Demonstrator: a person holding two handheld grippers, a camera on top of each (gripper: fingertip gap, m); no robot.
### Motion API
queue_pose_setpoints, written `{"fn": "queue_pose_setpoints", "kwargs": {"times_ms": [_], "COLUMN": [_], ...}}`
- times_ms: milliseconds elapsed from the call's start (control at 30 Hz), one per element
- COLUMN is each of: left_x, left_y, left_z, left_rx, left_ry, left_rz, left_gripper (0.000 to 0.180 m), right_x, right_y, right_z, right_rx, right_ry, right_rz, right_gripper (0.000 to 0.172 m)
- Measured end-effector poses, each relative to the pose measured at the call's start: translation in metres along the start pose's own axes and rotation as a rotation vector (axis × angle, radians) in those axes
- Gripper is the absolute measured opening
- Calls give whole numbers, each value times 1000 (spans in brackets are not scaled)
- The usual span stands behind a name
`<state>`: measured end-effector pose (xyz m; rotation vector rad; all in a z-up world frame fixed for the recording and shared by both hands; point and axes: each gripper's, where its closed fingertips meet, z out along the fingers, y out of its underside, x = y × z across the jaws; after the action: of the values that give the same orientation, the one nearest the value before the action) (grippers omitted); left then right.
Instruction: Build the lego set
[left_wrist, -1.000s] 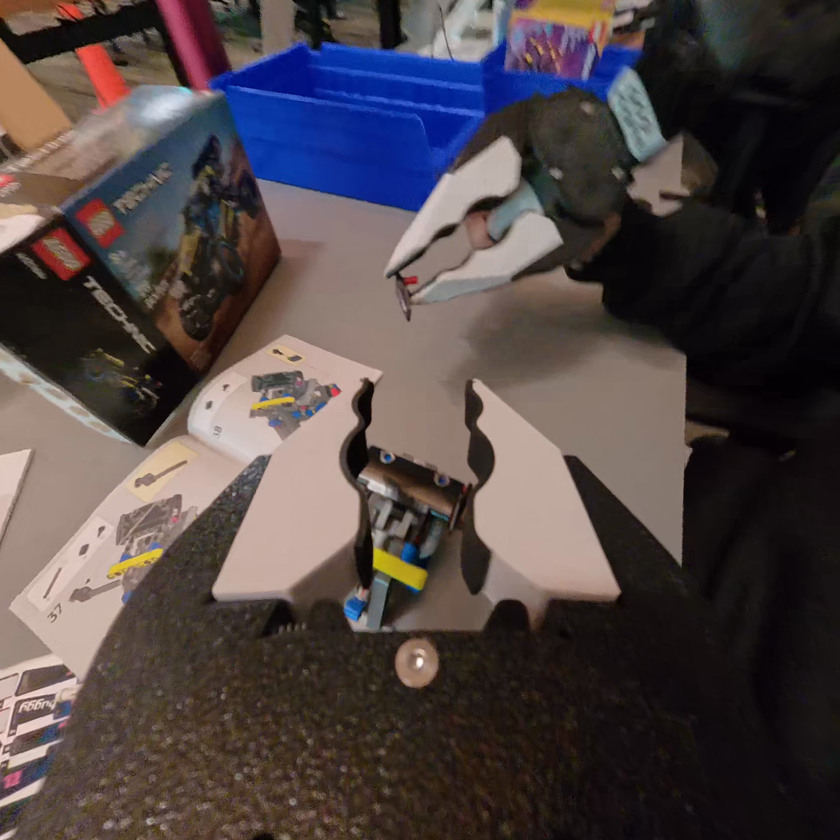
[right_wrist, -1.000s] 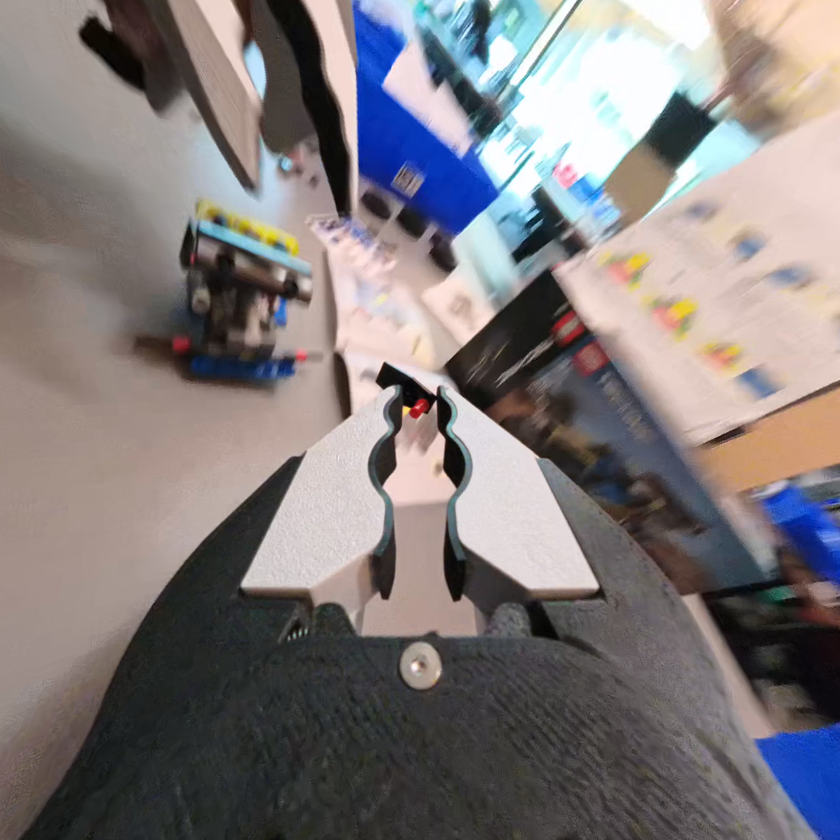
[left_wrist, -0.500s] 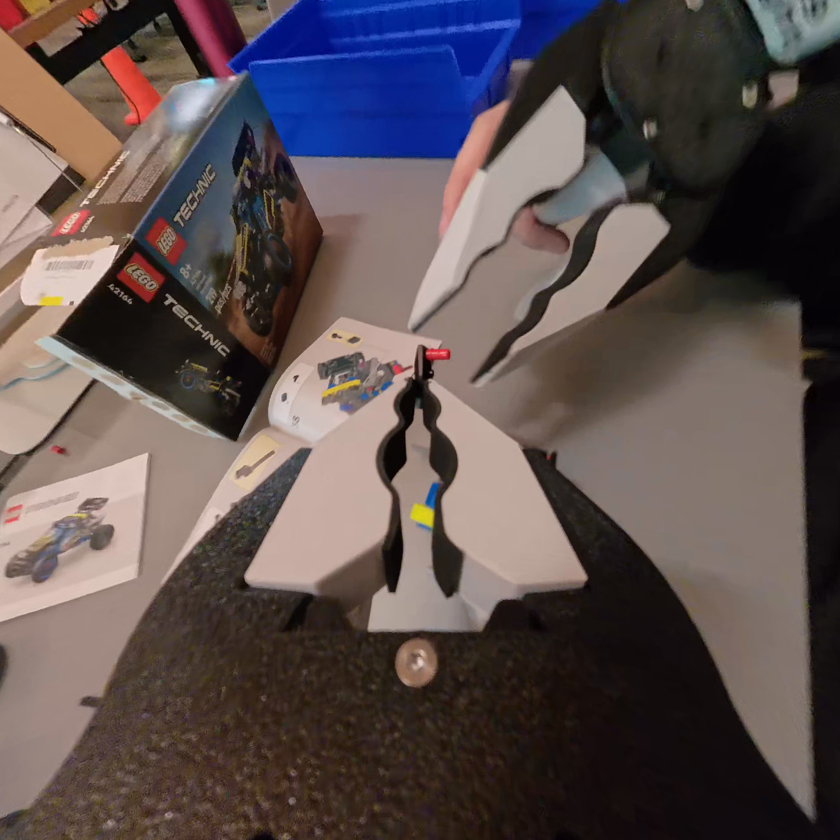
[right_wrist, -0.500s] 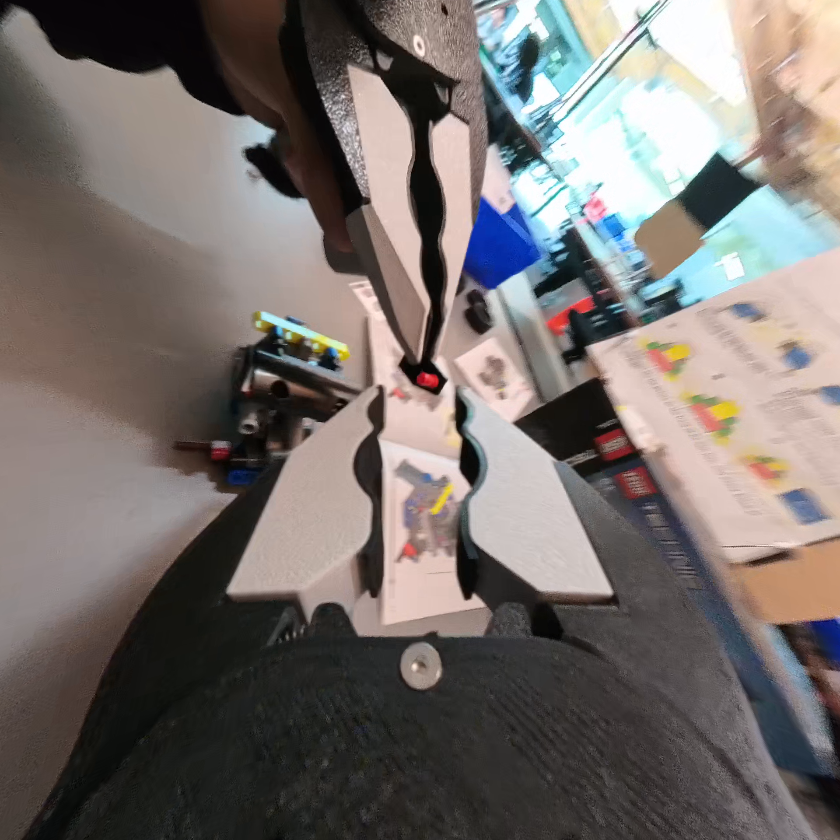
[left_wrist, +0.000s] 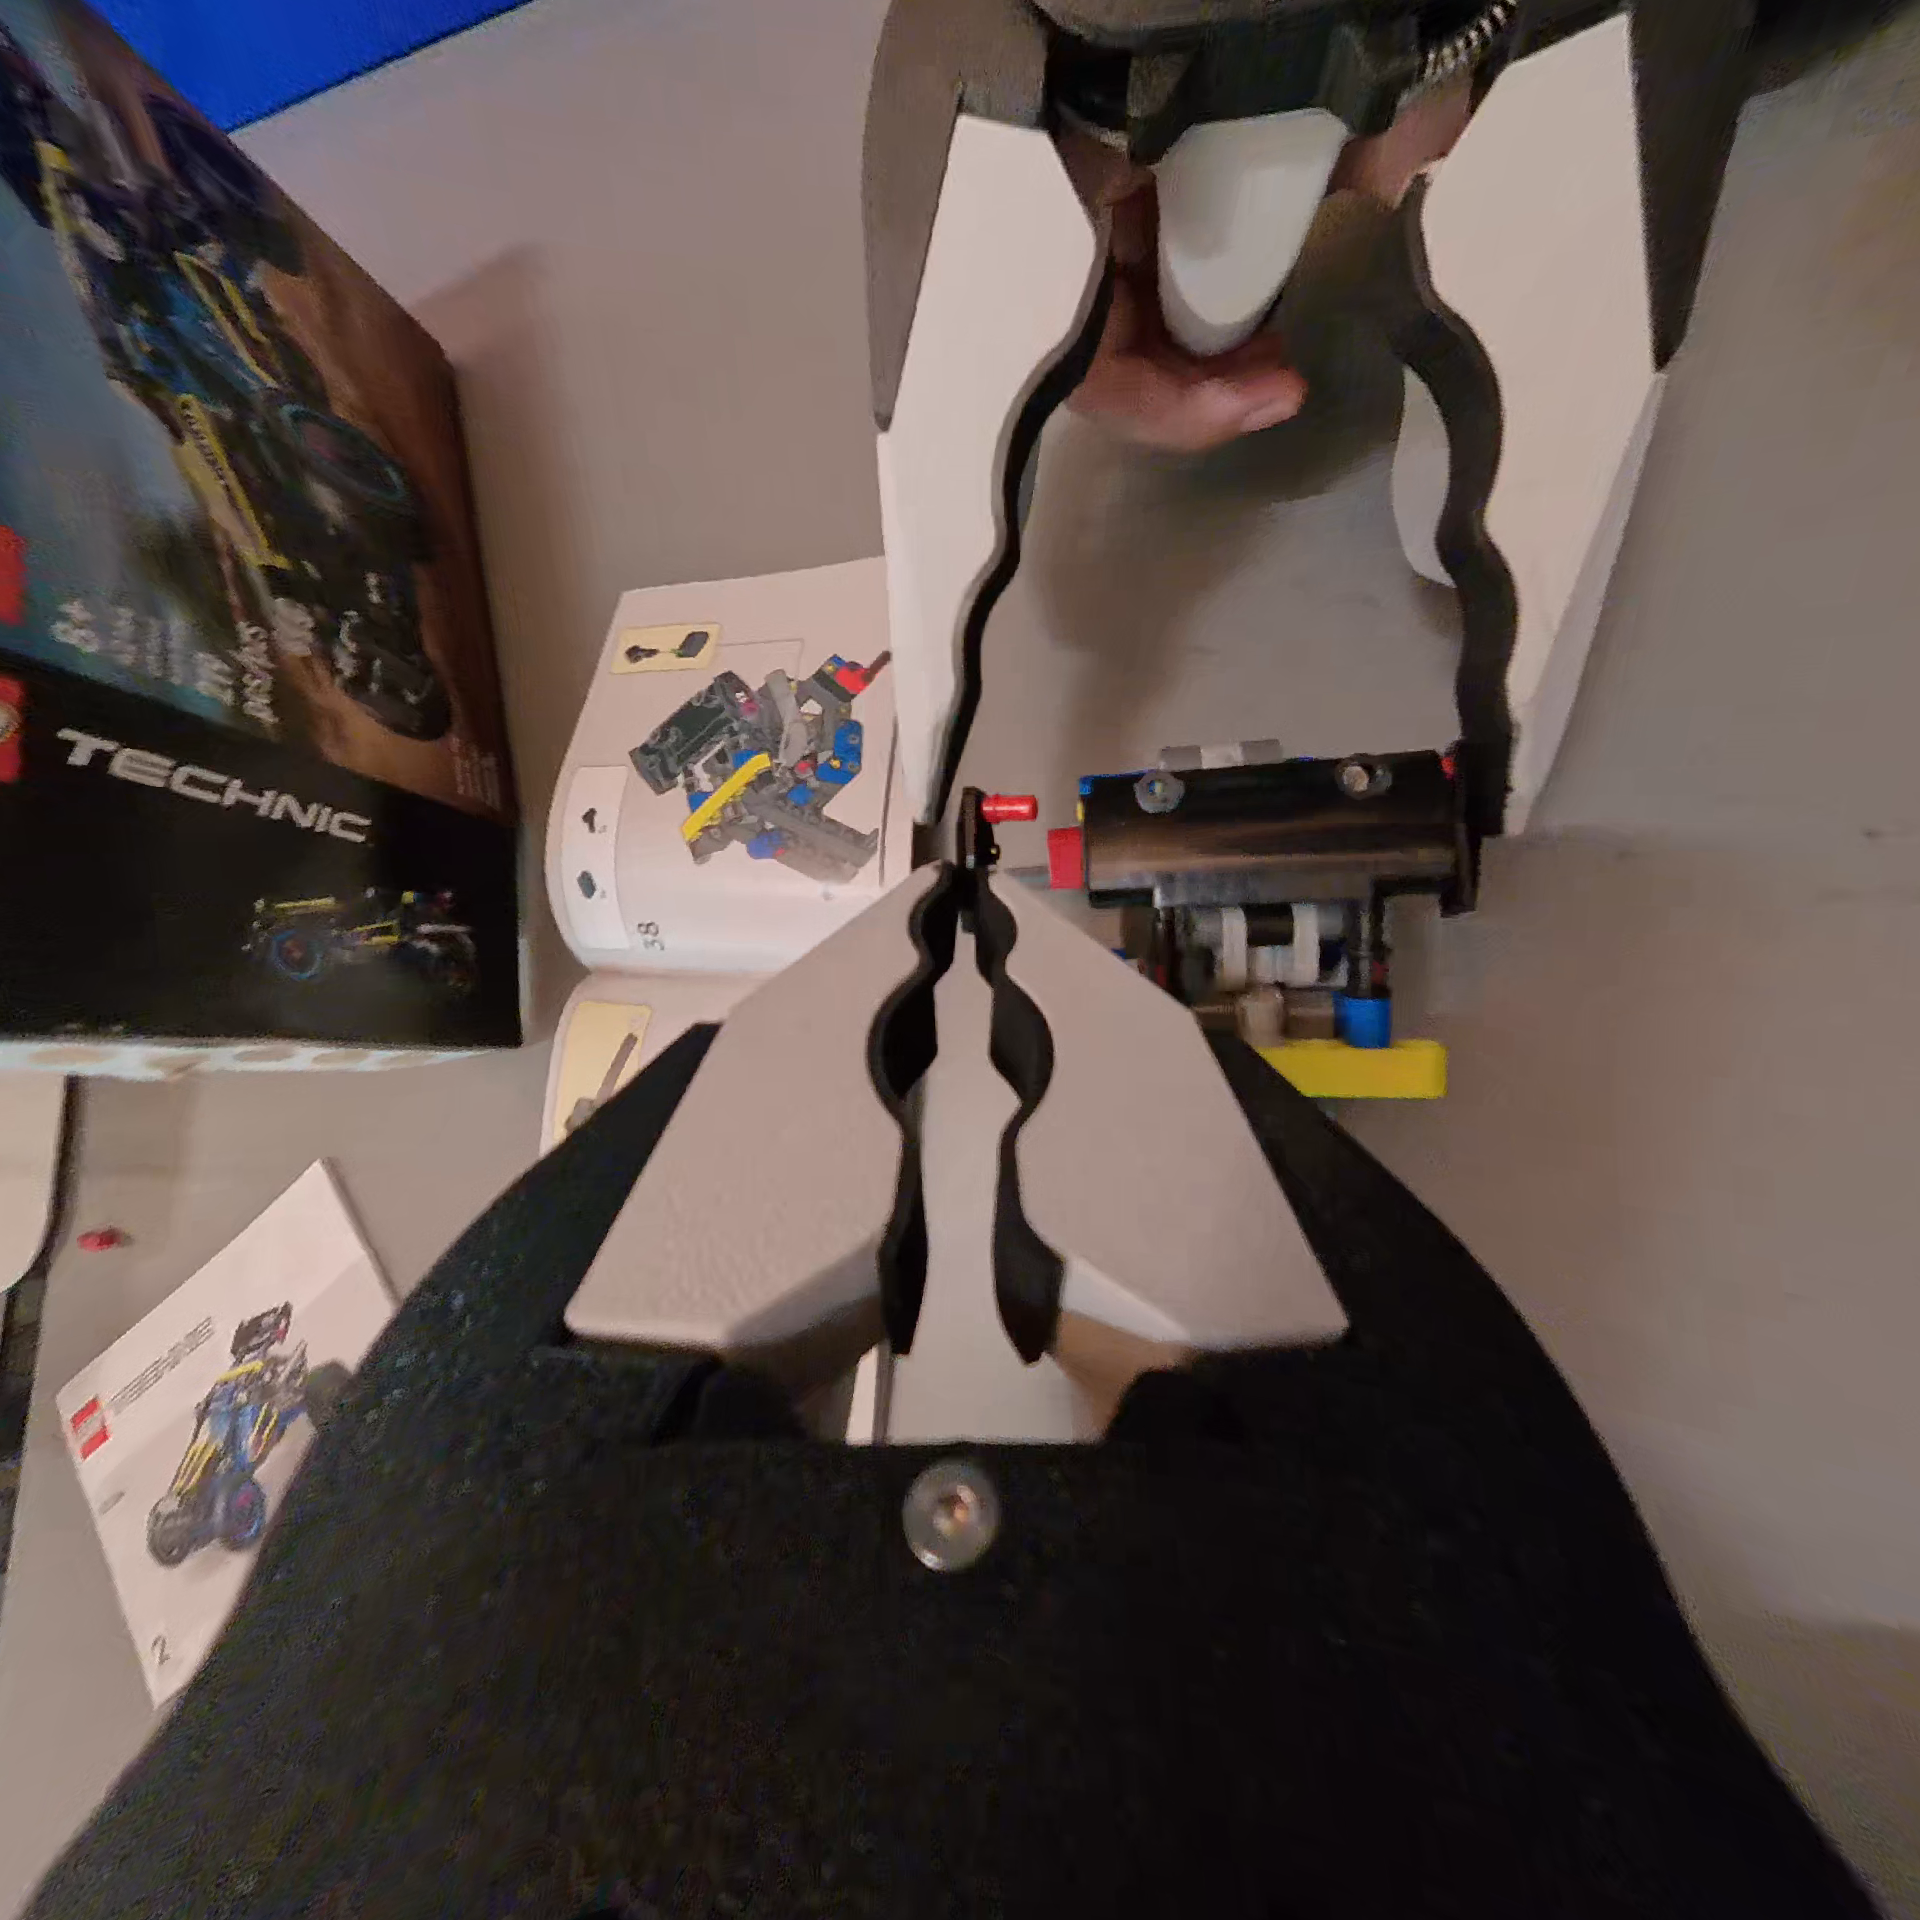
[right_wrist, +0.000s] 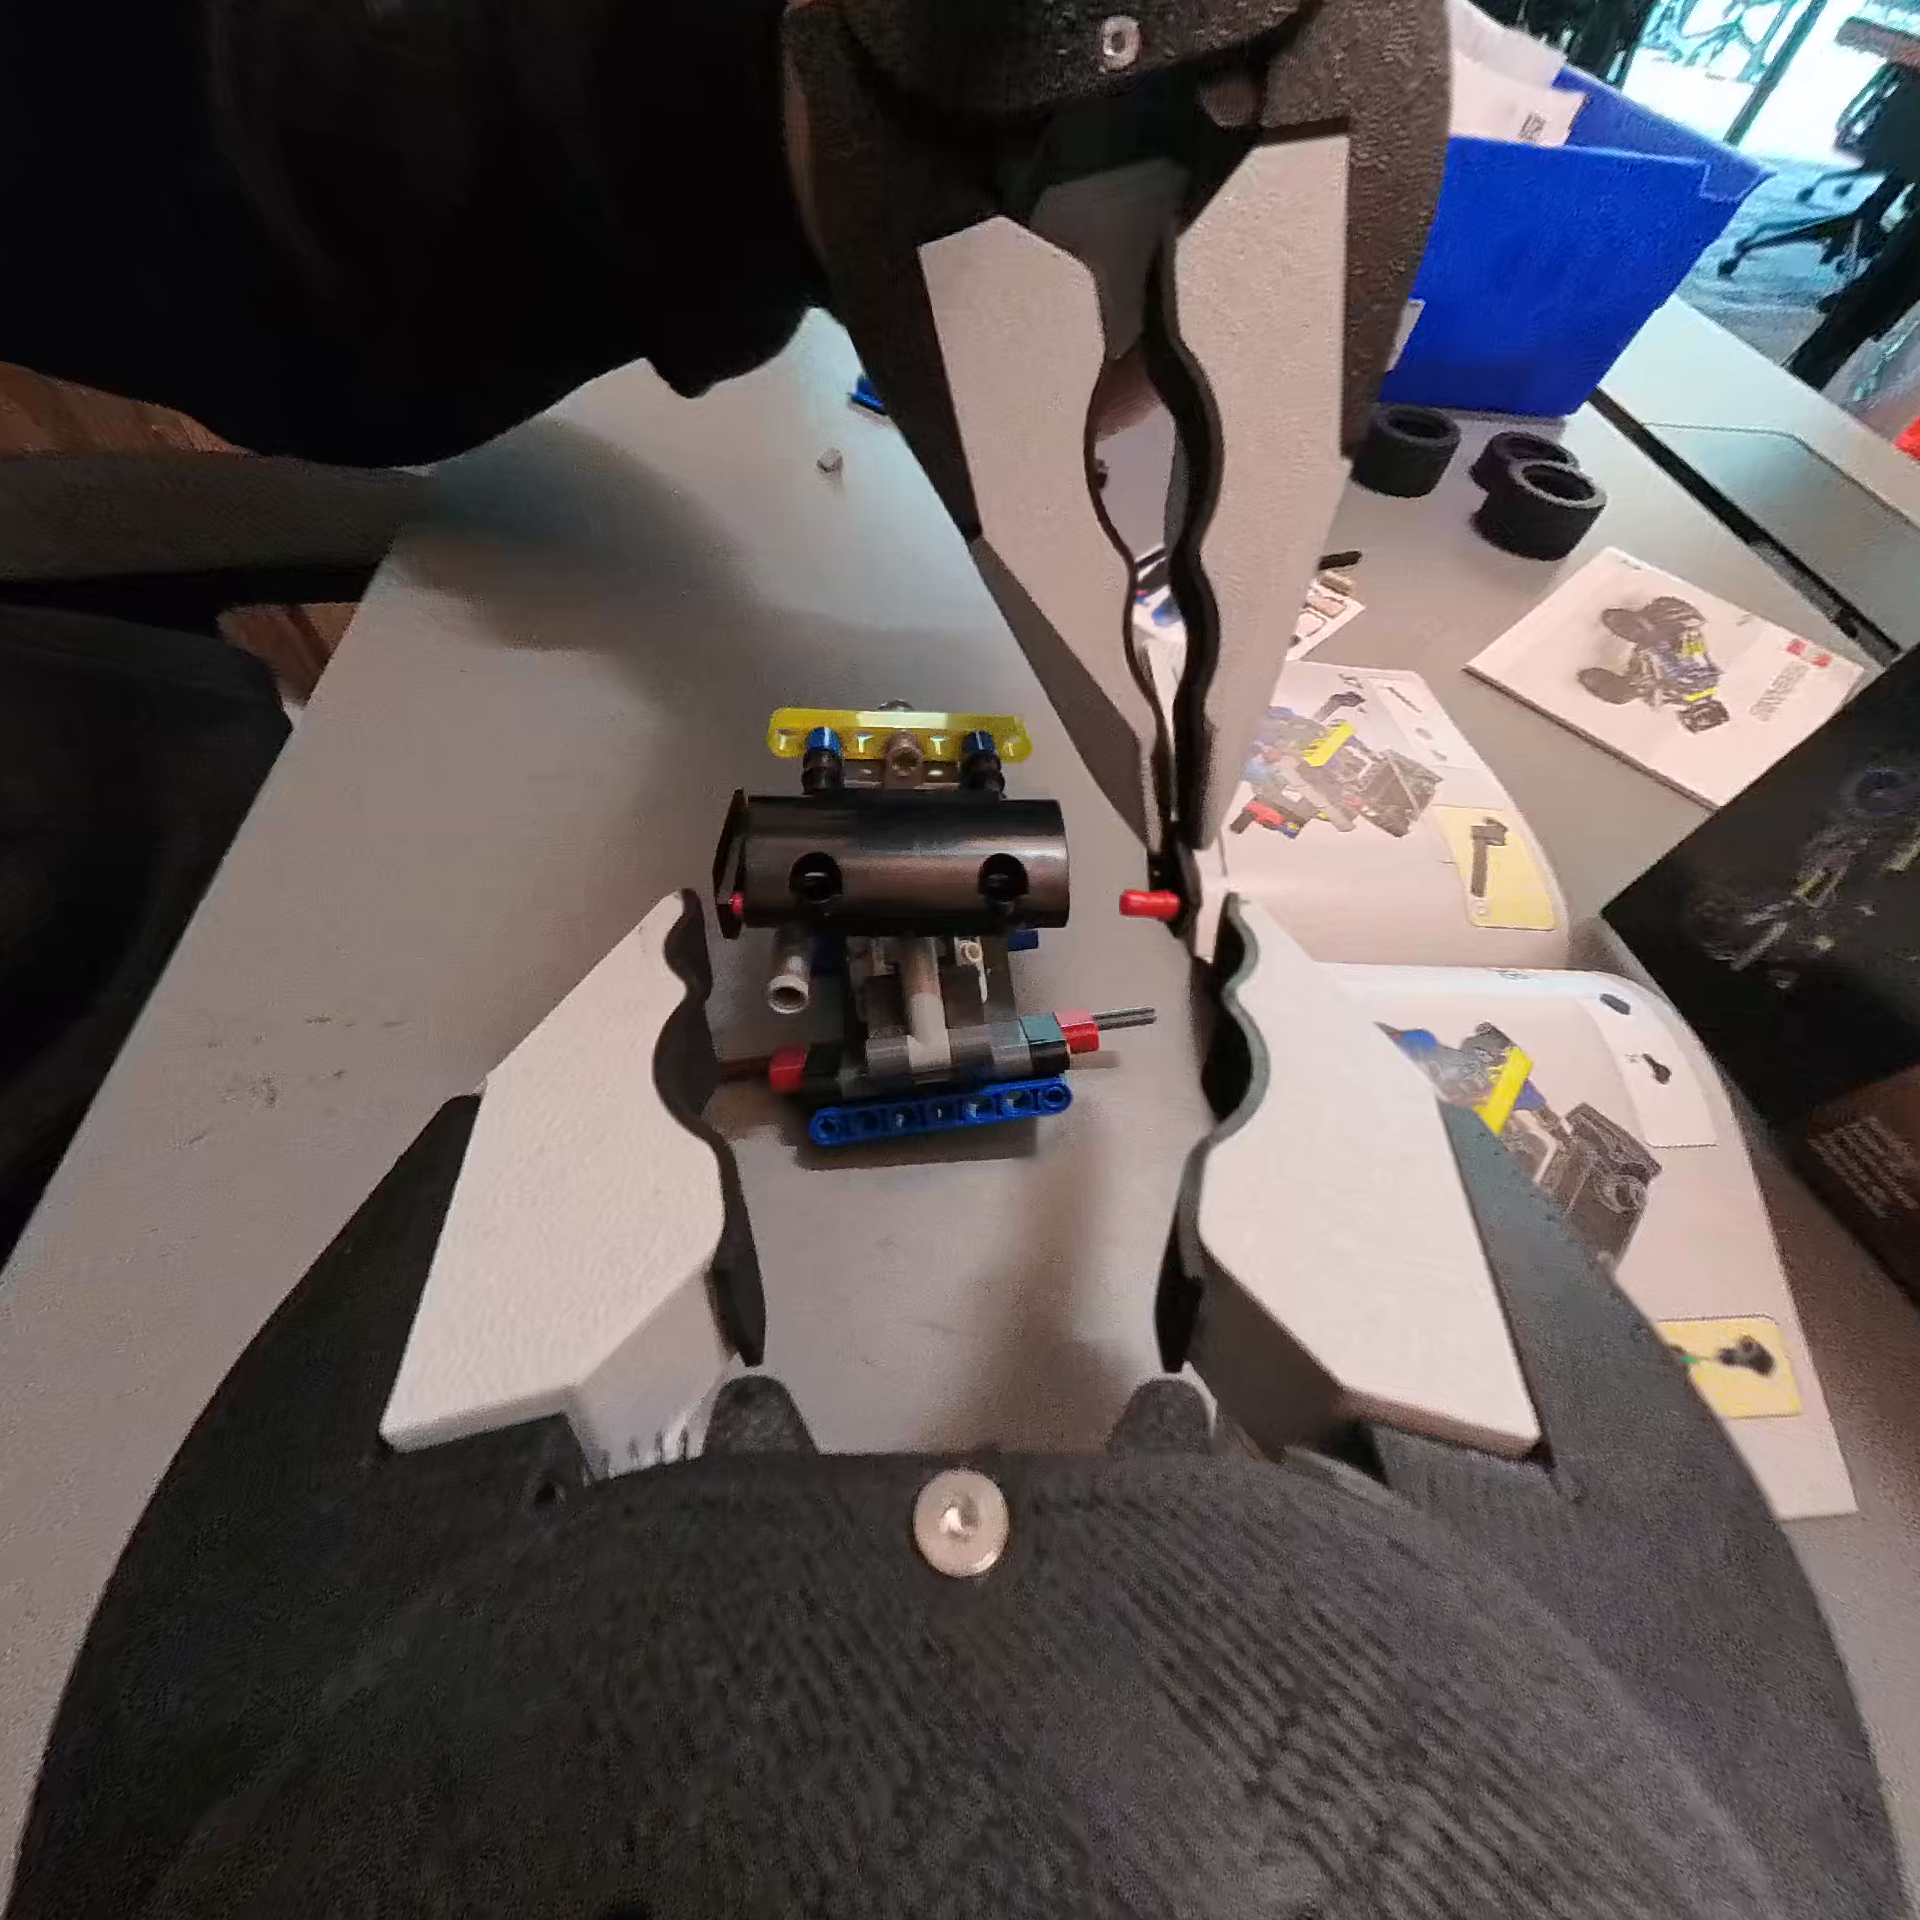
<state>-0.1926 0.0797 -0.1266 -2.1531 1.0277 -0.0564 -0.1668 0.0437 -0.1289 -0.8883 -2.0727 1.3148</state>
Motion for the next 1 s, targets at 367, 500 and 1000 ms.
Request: {"fn": "queue_pose_setpoints", "kwargs": {"times_ms": [367, 500, 1000], "left_x": [6, 7, 9], "left_y": [-1, -3, -3], "left_z": [1, -4, -7], "left_rx": [-77, -125, -274], "left_ry": [65, 43, 126], "left_rz": [37, 110, 179], "left_gripper": [0, 0, 0], "right_x": [1, -2, -3], "right_y": [3, 3, 2], "right_z": [7, 7, 9], "right_rx": [-7, -6, -10], "right_ry": [13, -1, 32], "right_rz": [42, 57, 3], "right_gripper": [86, 80, 78]}}
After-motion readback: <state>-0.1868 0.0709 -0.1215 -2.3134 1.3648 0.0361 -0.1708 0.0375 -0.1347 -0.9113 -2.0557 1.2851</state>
